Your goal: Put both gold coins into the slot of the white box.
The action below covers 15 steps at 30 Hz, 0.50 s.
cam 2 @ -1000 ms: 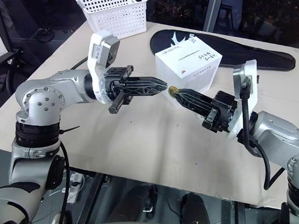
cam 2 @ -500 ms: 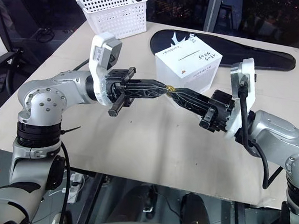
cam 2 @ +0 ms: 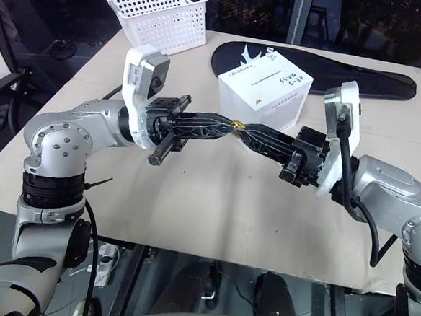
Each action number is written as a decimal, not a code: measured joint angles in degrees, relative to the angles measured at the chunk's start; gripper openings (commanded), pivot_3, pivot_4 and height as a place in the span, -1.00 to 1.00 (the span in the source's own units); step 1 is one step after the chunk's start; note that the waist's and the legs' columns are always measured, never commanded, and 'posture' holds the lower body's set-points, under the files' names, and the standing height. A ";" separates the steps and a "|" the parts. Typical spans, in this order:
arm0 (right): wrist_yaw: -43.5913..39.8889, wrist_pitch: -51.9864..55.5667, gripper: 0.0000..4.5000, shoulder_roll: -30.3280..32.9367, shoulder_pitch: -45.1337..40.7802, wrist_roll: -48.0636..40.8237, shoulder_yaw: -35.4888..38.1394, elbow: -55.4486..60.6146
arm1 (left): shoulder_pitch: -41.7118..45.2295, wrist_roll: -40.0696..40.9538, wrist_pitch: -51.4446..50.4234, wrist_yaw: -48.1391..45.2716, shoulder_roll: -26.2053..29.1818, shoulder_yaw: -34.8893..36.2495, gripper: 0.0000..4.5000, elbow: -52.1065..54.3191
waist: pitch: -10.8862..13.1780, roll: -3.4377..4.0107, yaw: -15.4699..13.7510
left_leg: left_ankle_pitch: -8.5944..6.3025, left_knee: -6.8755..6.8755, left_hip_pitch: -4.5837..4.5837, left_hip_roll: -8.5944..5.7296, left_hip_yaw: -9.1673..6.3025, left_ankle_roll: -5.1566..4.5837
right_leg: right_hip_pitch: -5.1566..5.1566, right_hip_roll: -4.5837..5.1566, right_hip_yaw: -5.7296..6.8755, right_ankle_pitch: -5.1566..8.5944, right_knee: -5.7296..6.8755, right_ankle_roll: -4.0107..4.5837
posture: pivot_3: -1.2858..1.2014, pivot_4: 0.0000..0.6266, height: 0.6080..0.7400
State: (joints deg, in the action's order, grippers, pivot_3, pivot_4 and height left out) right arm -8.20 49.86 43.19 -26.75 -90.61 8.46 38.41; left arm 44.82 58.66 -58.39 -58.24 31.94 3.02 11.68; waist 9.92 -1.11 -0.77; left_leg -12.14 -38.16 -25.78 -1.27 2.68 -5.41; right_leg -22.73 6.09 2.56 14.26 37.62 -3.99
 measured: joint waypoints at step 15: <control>1.06 -2.07 -0.47 -0.17 0.15 0.17 -0.97 0.72 | 0.00 0.41 -0.27 -0.72 -0.48 1.14 -1.00 -0.15 | 0.00 0.00 0.00 | 0.00 0.03 -0.01 0.00 0.00 0.00 | 0.00 0.02 0.01 0.00 -0.06 0.00 | 0.03 -0.52 1.00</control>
State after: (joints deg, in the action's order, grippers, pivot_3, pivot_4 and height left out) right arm -7.14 47.79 43.02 -26.61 -90.44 7.49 39.13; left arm 44.82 59.07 -58.65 -58.96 31.46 4.16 11.52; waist 9.92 -1.11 -0.77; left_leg -12.14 -38.13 -25.79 -1.27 2.68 -5.42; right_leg -22.73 6.10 2.57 14.26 37.56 -3.99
